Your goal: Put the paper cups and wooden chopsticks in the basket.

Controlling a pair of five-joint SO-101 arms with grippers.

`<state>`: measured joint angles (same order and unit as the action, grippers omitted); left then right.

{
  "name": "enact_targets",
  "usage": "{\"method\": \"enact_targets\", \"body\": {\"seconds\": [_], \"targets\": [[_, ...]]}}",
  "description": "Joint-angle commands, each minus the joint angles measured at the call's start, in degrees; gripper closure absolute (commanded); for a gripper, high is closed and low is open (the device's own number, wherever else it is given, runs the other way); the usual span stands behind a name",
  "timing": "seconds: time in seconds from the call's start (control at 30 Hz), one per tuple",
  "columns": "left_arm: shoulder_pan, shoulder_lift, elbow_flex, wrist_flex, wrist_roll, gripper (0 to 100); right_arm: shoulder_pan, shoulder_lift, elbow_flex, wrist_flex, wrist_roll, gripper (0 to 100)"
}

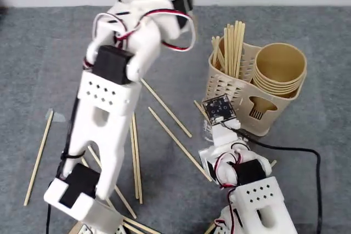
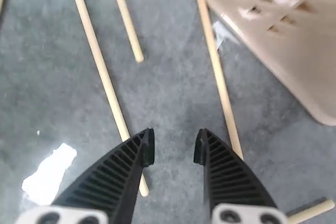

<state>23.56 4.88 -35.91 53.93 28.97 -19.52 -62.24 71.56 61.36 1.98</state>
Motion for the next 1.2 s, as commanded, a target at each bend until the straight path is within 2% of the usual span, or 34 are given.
{"method": "enact_targets", "body": {"seconds": [0.0, 0.17, 0.27, 0.33, 0.43, 0.67, 0.87, 1.0, 1.17], "targets": [[4.22, -2.2, -1.71, -6.51, -0.7, 99, -0.31, -1.19, -0.44, -1.1, 0.88, 85.5], [7.74, 1.93, 1.71, -12.92, -1.05, 99, -0.4, -1.19, -0.35, -1.1, 0.88, 85.5], [9.14, 3.52, 4.0, -13.27, -3.87, 99, -0.4, -1.19, -0.35, -1.1, 0.88, 85.5], [9.93, 3.52, 5.41, -12.04, -7.21, 99, -0.4, -1.19, -0.35, -1.1, 0.88, 85.5], [10.37, 3.52, 6.46, -9.14, -7.74, 97, -0.4, -1.19, -0.35, -1.1, 0.88, 85.5], [10.02, 3.52, 6.29, -2.73, -7.56, 86, -0.4, -1.19, -0.35, -1.1, 0.97, 85.5], [9.14, 2.2, 5.49, -2.2, -7.65, 86, -0.4, -1.19, -0.35, -1.1, 0.97, 85.5], [6.77, -2.37, 5.41, -0.35, -7.91, 91, -0.4, -1.63, -0.35, -1.1, 0.97, 85.5], [1.67, -8.18, 5.58, 9.93, -7.91, 99, -0.13, -1.63, -0.62, -1.1, 0.79, 85.5]]}}
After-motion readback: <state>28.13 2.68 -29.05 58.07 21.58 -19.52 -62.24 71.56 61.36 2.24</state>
